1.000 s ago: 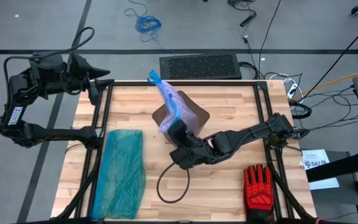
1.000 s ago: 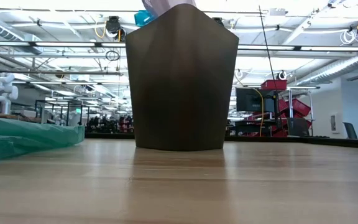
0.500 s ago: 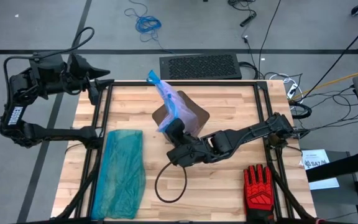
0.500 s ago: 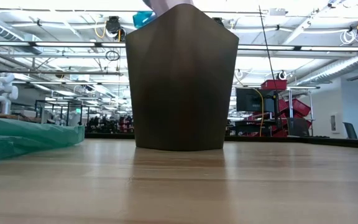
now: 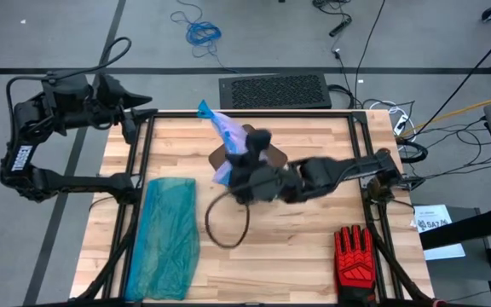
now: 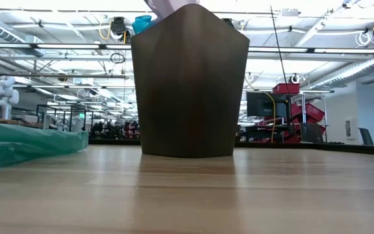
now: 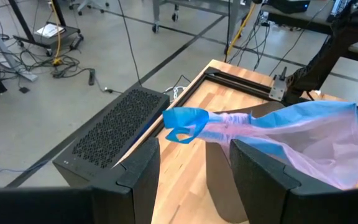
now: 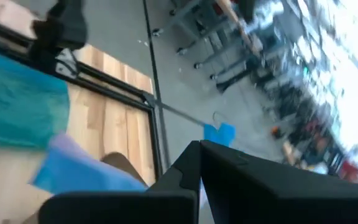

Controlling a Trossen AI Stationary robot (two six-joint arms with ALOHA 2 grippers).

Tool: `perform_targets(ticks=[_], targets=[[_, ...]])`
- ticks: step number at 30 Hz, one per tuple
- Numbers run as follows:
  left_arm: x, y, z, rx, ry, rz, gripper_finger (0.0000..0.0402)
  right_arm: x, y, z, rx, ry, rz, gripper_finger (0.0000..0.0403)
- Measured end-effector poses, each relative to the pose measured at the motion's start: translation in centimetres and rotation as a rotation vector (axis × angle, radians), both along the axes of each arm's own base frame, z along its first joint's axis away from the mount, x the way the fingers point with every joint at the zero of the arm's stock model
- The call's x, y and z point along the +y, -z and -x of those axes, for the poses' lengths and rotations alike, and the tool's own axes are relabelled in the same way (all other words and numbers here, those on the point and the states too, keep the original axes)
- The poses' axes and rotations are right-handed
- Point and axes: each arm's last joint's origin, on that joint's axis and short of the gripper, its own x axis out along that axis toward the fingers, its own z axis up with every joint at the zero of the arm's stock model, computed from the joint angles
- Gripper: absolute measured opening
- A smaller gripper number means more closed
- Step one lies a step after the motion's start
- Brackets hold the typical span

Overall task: Place trash/remove bag and relplace
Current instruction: Close the trash bag

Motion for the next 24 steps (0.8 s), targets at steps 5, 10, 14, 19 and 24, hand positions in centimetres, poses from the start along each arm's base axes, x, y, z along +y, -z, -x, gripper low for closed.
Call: perform_targets(ticks=[5,10,14,19,24], targets=[[0.2,0.1,-0.4,0.007,0.002,0.010,0.0189,-2.4,-1.7,1.6,0.004,0.013,-0.206,0.0000],[0.2,0.1,-0.4,-0.017,-0.020,0.055,0.0189,-3.4,-1.9,2.7,0.060,-0.255,-0.818,0.0000],[0.1,0.1,-0.3,-0.032,-0.036,0.088,0.0189,-2.9,-2.4,2.9,0.054,-0.298,-1.142,0.0000],[-0.1,0.4,0.2,-0.003,-0.040,0.110,0.0189,-2.1,-1.5,3.6,0.082,-0.120,-1.145,0.0005],[-0.2,0.5,0.3,0.010,-0.037,0.108,0.0171,-1.8,-1.1,3.8,0.066,-0.045,-0.969,0.0006]])
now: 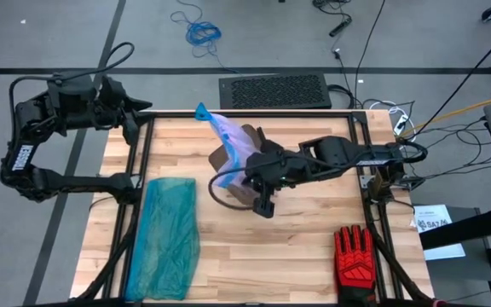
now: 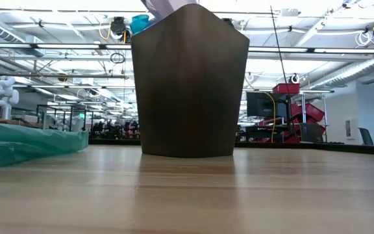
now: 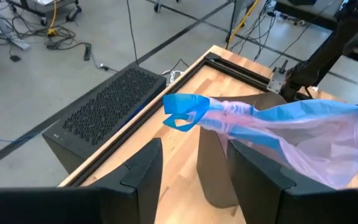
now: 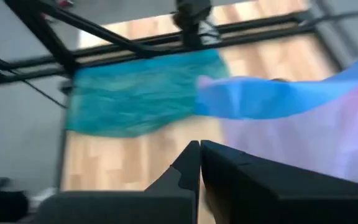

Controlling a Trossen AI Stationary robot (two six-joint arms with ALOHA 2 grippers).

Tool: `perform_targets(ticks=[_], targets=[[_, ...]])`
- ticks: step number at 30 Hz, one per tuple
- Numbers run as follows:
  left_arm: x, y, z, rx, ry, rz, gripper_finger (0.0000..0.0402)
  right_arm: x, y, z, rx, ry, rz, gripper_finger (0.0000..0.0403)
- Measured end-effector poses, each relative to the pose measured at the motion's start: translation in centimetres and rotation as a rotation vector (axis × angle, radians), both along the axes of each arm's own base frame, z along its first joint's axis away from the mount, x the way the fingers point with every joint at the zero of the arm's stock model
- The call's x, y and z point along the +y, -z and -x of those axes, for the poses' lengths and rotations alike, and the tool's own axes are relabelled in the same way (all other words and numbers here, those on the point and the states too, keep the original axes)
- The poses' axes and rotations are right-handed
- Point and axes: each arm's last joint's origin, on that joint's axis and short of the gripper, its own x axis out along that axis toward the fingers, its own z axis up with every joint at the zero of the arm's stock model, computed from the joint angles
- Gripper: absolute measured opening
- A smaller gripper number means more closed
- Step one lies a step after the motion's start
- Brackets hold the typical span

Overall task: Place trash/remove bag and relplace
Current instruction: Close the trash bag

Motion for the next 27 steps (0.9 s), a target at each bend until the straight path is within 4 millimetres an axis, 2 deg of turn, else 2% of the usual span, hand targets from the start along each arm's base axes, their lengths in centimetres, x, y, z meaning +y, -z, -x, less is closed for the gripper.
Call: perform_targets(ticks=[3,8,13,16,18,20,24,27], targets=[[0.0,0.1,0.0,0.008,0.000,0.004,0.0145,-0.2,0.4,0.3,0.044,0.017,0.071,0.0009],[-0.3,0.5,0.2,0.041,0.043,0.050,0.0082,-1.8,1.6,-1.2,0.088,0.052,-0.006,0.0017],[-0.5,0.9,0.3,0.067,0.073,0.103,0.0008,-3.0,1.0,-3.4,-0.080,-0.004,-0.044,0.0014],[-0.5,0.9,0.3,0.047,0.055,0.137,0.0006,-5.0,0.3,-4.1,-0.175,0.143,-0.071,0.0004],[-0.6,0.8,0.4,0.032,0.041,0.156,0.0003,-6.6,0.5,-4.0,-0.172,0.300,-0.072,0.0002],[-0.7,0.8,0.7,0.015,0.029,0.172,0.0002,-8.1,0.6,-3.6,-0.144,0.370,-0.063,0.0002],[-1.3,0.4,1.7,-0.041,0.018,0.171,0.0001,-10.1,0.5,-2.3,-0.062,0.273,-0.098,0.0003],[-1.7,0.2,2.4,-0.089,0.006,0.178,0.0001,-10.9,0.0,-0.7,0.004,0.159,-0.154,0.0027]])
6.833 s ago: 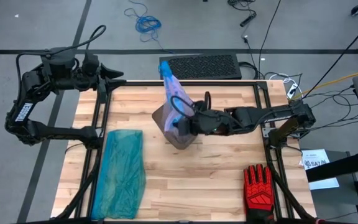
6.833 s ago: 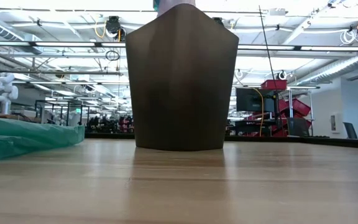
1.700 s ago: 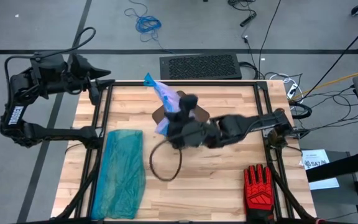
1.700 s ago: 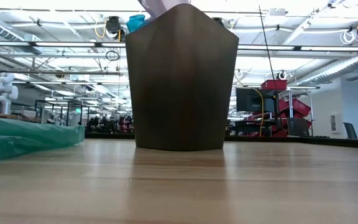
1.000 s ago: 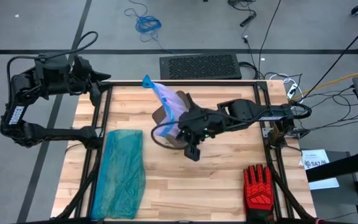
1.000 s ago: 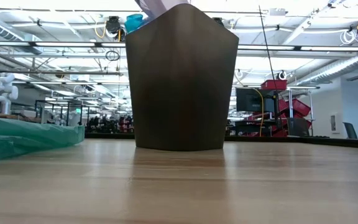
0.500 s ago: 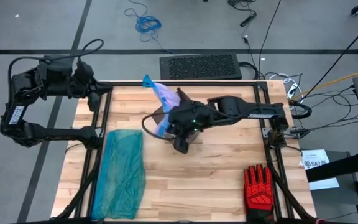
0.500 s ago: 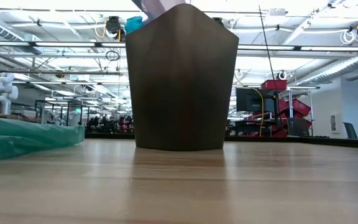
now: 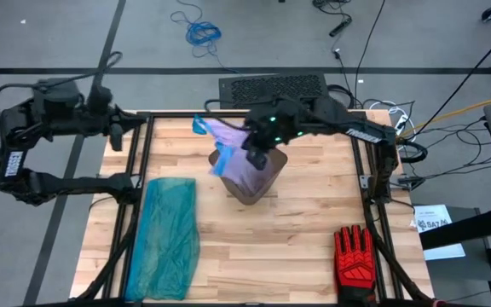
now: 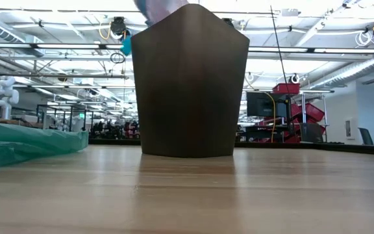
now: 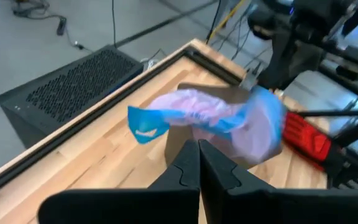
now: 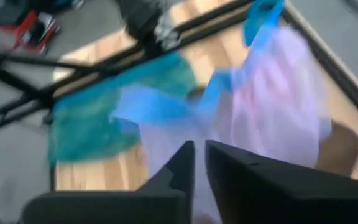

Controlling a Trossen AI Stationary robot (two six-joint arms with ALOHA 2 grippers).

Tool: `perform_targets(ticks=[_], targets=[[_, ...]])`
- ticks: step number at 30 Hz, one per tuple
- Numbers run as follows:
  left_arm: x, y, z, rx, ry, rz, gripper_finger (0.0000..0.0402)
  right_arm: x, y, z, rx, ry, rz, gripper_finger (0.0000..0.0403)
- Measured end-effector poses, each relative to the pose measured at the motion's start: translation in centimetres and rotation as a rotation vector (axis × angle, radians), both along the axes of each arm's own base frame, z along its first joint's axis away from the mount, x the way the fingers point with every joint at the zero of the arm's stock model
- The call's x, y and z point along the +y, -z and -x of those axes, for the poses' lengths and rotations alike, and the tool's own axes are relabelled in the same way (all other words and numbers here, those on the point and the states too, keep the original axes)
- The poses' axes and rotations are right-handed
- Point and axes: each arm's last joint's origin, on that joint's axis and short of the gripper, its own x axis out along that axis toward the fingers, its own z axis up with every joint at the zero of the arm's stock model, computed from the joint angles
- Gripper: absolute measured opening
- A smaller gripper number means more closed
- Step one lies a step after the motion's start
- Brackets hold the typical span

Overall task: Place trash/remove bag and relplace
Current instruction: Close the trash bag

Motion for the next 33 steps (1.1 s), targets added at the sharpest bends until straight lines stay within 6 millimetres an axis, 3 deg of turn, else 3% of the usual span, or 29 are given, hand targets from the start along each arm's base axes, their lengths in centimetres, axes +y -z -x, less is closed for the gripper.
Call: perform_targets(ticks=[4,7,12,17,23,28,31,33], targets=[[-0.7,-0.5,1.1,-0.083,-0.021,0.004,0.0001,0.0,-0.8,2.4,0.064,-0.045,-0.003,0.0095],[-1.1,-0.7,1.9,-0.128,-0.031,0.007,0.0001,0.5,-0.6,2.8,0.108,-0.067,-0.016,0.0158],[-1.3,-0.8,2.3,-0.150,-0.038,0.015,0.0000,2.8,0.6,0.8,0.104,-0.169,0.011,0.0241],[-1.3,-0.8,2.3,-0.150,-0.038,0.015,0.0000,4.7,3.3,-2.4,0.140,-0.201,0.064,0.0282],[-1.4,-0.8,2.3,-0.153,-0.015,0.024,0.0000,4.8,7.3,-6.2,0.189,-0.104,0.107,0.0292],[-1.6,-0.8,2.2,-0.168,0.032,0.066,0.0000,5.3,9.5,-8.6,0.162,-0.122,0.082,0.0288],[-1.8,-0.8,2.2,-0.186,0.106,0.119,0.0000,5.7,10.3,-9.2,0.168,-0.119,0.097,0.0246],[-1.9,-0.8,1.9,-0.189,0.190,0.135,0.0000,5.9,10.2,-9.2,0.157,-0.099,0.126,0.0186]])
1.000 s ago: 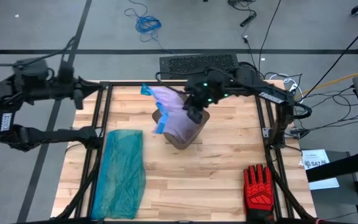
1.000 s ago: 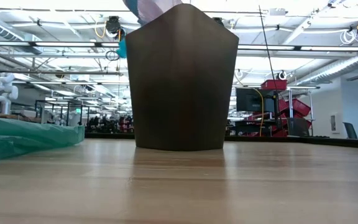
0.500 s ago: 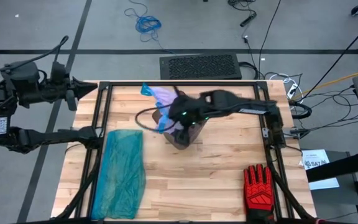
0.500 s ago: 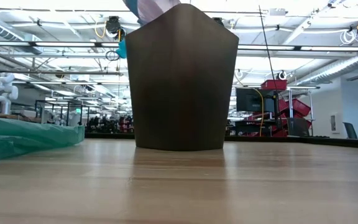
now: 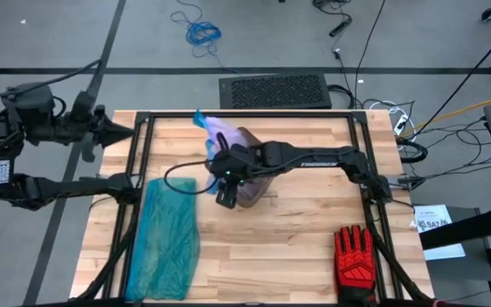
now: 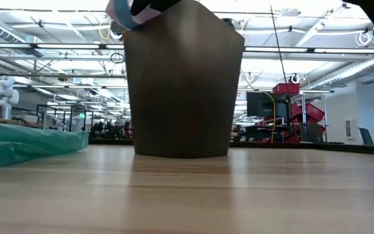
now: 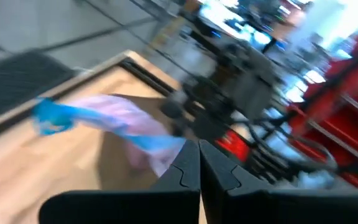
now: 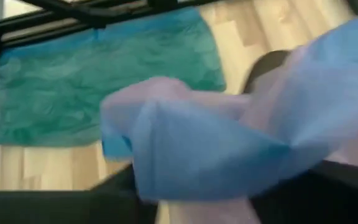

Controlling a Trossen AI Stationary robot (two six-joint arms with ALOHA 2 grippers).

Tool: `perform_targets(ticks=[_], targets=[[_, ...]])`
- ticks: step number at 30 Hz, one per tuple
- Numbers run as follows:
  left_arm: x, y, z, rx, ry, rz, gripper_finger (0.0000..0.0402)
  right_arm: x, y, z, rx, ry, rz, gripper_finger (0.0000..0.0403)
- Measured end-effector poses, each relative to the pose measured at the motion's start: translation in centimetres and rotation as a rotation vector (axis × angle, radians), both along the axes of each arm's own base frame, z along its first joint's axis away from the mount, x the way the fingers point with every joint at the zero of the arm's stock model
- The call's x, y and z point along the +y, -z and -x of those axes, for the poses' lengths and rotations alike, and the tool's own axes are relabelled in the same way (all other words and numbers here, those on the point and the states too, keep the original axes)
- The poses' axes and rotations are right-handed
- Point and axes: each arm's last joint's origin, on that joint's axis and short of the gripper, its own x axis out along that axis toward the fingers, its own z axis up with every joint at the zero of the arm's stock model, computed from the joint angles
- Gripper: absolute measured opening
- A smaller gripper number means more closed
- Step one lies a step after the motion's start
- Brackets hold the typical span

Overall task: Place trash/remove bag and relplace
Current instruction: Close the trash bag

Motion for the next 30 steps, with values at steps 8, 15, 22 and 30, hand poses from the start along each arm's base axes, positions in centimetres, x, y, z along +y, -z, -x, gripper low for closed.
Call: perform_targets(ticks=[8,15,22,30], targets=[[0.2,-1.8,-0.9,-0.162,0.147,-0.236,0.0000,-0.9,-3.9,2.1,-0.115,0.079,0.015,0.0010],[1.3,-3.3,-2.8,-0.262,0.153,-0.430,0.0000,-3.6,-9.1,5.3,-0.331,0.294,-0.105,0.0001],[2.4,-3.0,-5.5,-0.223,0.213,-0.455,0.0000,-6.5,-10.4,7.1,-0.355,0.437,-0.169,0.0000],[2.4,-0.4,-10.1,0.050,0.255,-0.478,0.0000,-8.5,-9.4,6.5,-0.315,0.447,-0.260,0.0000]])
